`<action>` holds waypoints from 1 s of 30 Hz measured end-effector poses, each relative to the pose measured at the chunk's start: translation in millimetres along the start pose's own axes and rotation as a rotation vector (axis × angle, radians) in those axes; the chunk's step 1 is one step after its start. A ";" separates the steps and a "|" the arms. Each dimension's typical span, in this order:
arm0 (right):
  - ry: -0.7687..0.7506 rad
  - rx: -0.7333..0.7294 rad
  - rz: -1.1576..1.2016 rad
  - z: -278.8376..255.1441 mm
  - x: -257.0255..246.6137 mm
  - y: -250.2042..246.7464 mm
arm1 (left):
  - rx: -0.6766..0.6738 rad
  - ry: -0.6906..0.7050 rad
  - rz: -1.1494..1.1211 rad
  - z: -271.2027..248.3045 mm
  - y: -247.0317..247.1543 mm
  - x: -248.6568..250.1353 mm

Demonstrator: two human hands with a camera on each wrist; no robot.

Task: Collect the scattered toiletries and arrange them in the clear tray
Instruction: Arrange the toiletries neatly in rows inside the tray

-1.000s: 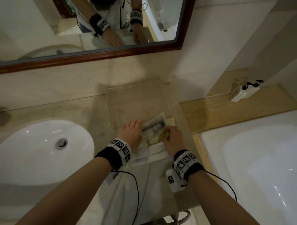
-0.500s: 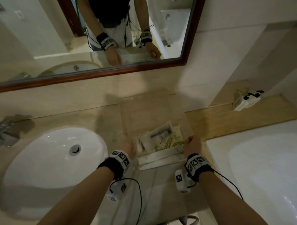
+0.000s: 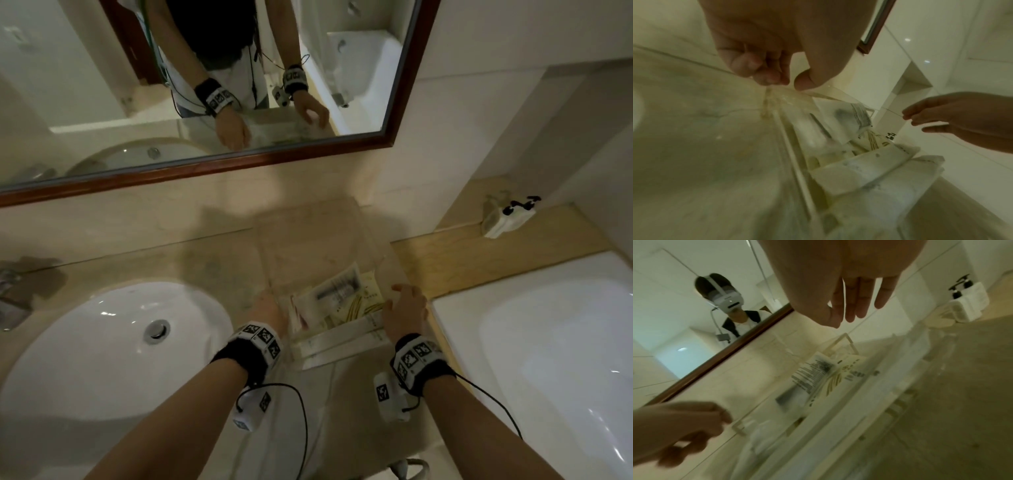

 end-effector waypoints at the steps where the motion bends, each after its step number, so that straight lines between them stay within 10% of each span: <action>1: -0.045 -0.003 0.015 -4.8 -5.4 -1.5 | 0.031 0.027 0.001 2.0 -6.3 8.2; 11: -0.090 -0.367 0.047 -2.6 -24.6 38.8 | -0.021 0.329 0.357 2.4 20.7 79.1; 30: -0.182 -0.450 -0.029 28.6 -30.5 63.6 | 0.117 0.056 0.318 10.6 58.4 50.6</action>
Point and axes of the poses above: each hand's wrist, its own z-axis towards the middle knuckle, its own y-axis out of the palm, x = y × z, the point moved 8 cm from there along z, towards the middle knuckle, and after that the axes turned 11 degrees about y, right-handed, at the moved point
